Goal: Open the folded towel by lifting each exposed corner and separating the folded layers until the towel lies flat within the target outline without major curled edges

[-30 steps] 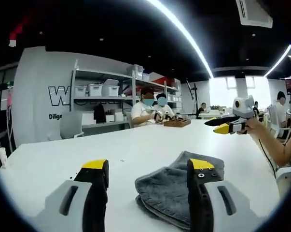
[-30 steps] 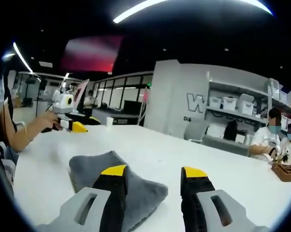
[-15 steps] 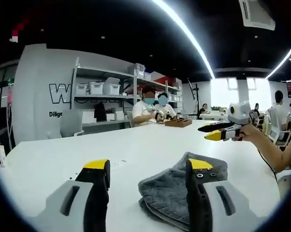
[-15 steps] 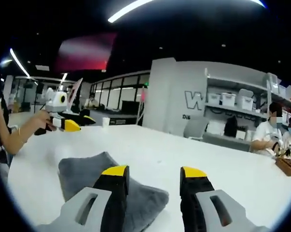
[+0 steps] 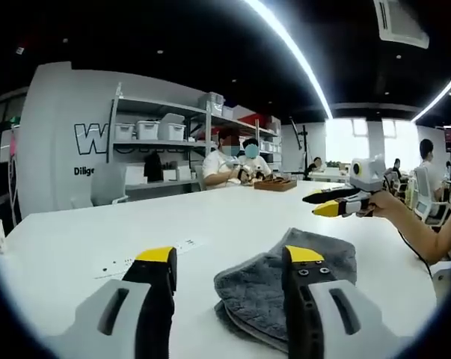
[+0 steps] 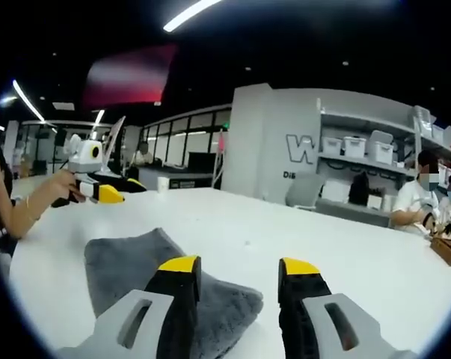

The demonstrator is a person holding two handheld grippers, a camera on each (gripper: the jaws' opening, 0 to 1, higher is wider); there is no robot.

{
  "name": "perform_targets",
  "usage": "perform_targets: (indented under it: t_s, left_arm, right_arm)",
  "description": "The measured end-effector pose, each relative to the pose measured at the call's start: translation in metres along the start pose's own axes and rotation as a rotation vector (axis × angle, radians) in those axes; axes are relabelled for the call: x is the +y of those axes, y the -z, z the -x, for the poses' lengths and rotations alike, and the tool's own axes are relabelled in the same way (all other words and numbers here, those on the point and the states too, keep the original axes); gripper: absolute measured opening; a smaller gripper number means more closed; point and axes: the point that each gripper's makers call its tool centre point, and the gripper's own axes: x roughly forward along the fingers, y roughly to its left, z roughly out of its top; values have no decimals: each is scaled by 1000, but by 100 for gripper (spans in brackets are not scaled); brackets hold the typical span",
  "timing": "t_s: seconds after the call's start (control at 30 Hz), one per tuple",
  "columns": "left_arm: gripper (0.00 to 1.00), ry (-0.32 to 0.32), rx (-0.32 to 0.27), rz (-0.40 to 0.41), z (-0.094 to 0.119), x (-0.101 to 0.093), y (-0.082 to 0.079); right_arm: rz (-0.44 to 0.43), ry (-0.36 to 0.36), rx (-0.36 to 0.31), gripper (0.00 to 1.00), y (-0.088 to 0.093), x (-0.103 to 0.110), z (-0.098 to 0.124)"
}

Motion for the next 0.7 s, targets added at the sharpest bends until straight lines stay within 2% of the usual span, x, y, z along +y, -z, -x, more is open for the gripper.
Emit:
perform_targets:
  t_s: [0.2, 0.33, 0.47, 0.7]
  left_arm:
    - [55, 18, 31, 43, -7, -3, 21]
    - [54, 45, 13, 108, -11, -10, 26]
    - [54, 47, 27, 118, -15, -10, 35]
    - [54, 42, 36, 137, -17, -10, 43]
  right_arm:
    - [1, 5, 32, 35, 14, -3, -6]
    - [-4, -6, 54, 31, 27, -2, -6]
    - [-16, 19, 87, 32, 38, -8, -8]
    - [-32, 32, 106, 30, 50, -11, -14]
